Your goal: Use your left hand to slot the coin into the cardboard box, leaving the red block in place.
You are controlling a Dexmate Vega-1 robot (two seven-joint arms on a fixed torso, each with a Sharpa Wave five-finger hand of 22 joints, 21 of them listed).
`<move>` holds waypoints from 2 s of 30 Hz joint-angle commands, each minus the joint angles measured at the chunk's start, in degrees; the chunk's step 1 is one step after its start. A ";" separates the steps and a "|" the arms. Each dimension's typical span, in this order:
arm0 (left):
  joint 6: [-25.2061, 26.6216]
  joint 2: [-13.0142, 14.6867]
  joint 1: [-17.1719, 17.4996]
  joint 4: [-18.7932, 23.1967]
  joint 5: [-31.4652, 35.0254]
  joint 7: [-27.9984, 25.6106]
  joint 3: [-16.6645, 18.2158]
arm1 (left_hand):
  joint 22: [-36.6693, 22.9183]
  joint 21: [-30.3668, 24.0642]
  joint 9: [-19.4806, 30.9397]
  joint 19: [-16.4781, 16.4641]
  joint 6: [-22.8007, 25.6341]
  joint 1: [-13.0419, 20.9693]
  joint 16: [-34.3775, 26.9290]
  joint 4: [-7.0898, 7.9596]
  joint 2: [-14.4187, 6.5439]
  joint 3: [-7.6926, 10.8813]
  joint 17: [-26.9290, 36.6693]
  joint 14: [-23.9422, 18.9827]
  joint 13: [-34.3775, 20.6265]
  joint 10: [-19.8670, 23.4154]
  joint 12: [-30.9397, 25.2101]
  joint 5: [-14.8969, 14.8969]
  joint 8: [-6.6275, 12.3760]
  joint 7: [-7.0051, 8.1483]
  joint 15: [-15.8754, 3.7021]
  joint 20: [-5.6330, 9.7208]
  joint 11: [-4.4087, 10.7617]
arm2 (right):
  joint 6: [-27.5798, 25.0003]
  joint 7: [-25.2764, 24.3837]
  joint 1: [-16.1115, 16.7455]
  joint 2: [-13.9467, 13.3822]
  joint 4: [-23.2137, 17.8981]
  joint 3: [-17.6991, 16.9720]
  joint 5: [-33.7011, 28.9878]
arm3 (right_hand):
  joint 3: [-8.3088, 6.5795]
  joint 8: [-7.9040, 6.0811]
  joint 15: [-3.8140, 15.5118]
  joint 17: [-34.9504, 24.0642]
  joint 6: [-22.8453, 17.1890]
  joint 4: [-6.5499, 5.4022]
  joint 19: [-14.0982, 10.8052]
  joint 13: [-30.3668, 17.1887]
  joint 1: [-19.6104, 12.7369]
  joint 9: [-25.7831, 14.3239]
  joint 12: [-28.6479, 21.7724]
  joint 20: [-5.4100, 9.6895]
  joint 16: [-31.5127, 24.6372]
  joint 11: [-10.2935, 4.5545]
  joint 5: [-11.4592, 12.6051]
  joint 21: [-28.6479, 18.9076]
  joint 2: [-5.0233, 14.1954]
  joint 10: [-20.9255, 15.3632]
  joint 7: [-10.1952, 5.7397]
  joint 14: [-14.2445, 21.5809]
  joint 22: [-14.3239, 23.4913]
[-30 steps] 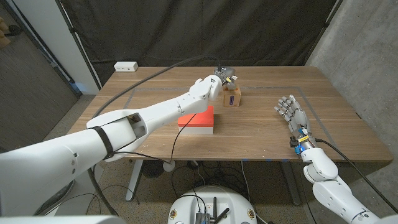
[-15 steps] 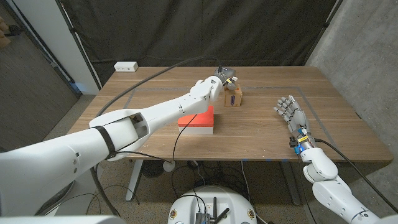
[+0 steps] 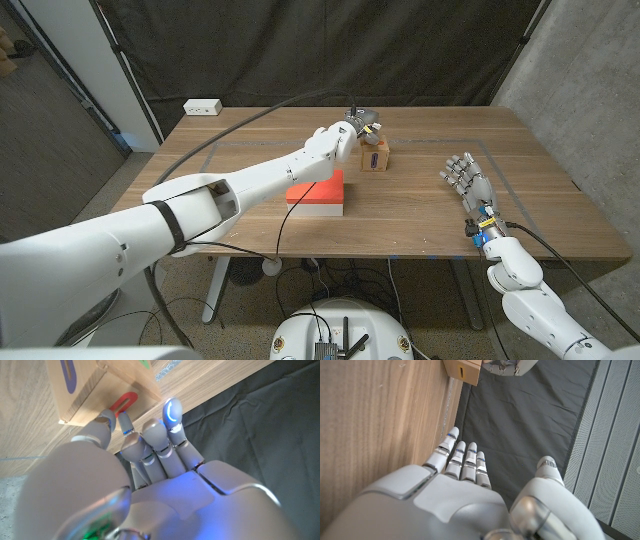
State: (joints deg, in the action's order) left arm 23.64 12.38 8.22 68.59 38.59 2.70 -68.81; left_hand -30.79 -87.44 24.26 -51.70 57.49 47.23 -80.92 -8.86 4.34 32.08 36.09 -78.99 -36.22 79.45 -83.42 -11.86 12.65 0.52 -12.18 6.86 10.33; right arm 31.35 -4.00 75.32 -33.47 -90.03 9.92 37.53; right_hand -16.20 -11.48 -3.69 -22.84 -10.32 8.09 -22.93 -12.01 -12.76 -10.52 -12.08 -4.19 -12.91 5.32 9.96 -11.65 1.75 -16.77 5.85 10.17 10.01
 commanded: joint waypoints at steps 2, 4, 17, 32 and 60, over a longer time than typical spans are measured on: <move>0.68 1.49 0.09 2.35 0.80 0.48 0.44 | 0.32 0.34 -0.19 -0.29 -0.49 -1.08 0.15 -0.13 0.18 -0.23 -0.08 0.12 0.26 -0.02 0.37 0.06 -0.19 0.01 0.10 5.15 0.69 | 0.34 -0.04 -0.61 0.21 0.29 0.17 -0.34 | 0.05 0.07 0.20 -0.19 -0.36 0.29 -0.28 -0.03 -0.27 -0.33 0.07 0.10 -0.37 -0.19 0.31 0.11 0.36 -0.63 0.05 0.62 0.14; 0.77 1.87 0.37 3.14 0.84 0.12 0.83 | 0.37 0.31 -0.37 -0.28 -0.48 -1.18 0.14 -0.26 0.20 -0.24 -0.24 -0.01 0.69 0.16 0.61 0.02 -0.24 0.01 0.10 5.14 0.72 | 0.31 -0.09 -0.64 0.24 0.22 0.16 -0.31 | 0.05 0.06 0.20 -0.19 -0.39 0.29 -0.29 -0.03 -0.28 -0.33 0.08 0.09 -0.38 -0.19 0.31 0.11 0.36 -0.62 0.04 0.65 0.14; 0.99 2.85 0.35 5.73 2.08 -2.17 2.79 | 0.08 -0.18 -0.89 -0.64 0.04 -0.94 0.05 -0.55 -0.25 0.19 -0.62 -0.09 0.12 0.30 0.09 -0.15 -0.17 0.26 0.09 5.16 0.84 | 0.67 -0.52 -1.16 0.59 0.50 0.23 -0.80 | 0.03 0.02 0.14 -0.17 -0.48 0.30 -0.40 -0.03 -0.32 -0.33 0.04 0.08 -0.40 -0.22 0.32 0.09 0.39 -0.75 -0.07 0.72 0.14; 6.57 11.07 4.10 20.92 5.18 4.23 5.60 | 7.00 6.89 -1.71 7.75 -4.87 -6.71 10.19 0.89 -1.78 -0.81 -15.03 9.90 19.08 -10.49 21.54 -0.25 -0.57 2.12 -0.39 4.10 0.85 | 0.11 -1.33 -0.84 0.01 -0.60 -0.06 -1.38 | 0.04 -0.04 0.26 -0.15 -0.71 0.30 -0.51 -0.03 -0.31 -0.34 0.08 0.05 -0.41 -0.16 0.31 0.09 0.37 -0.74 -0.10 0.74 0.14; 16.40 20.24 21.42 41.62 30.15 14.93 14.68 | 21.25 34.36 -10.22 46.86 -31.69 -28.47 59.59 -0.84 -2.06 6.29 -26.10 58.45 24.81 -58.26 62.85 1.06 -2.15 -0.81 6.50 -6.67 -6.85 | 0.68 -0.73 -0.41 -0.54 -2.43 0.28 -2.69 | 0.07 0.01 0.20 -0.13 -0.67 0.29 -0.42 -0.04 -0.28 -0.34 0.09 0.03 -0.40 -0.26 0.30 0.16 0.35 -0.80 -0.25 0.76 0.14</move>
State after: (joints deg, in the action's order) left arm 38.14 29.79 19.50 102.81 66.65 21.43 -62.56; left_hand -9.59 -54.51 14.52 -6.08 27.50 18.55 -22.67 -9.65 1.64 38.12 9.86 -21.79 -11.44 22.68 -21.81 -11.20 10.75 0.33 -2.55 -0.40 4.09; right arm 31.51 -5.02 74.83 -33.92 -91.85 9.90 35.49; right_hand -16.20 -11.49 -3.37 -22.86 -10.62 8.09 -22.93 -12.01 -12.76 -10.52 -12.08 -4.19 -13.14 5.02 9.96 -11.65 1.75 -17.08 5.55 10.48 10.01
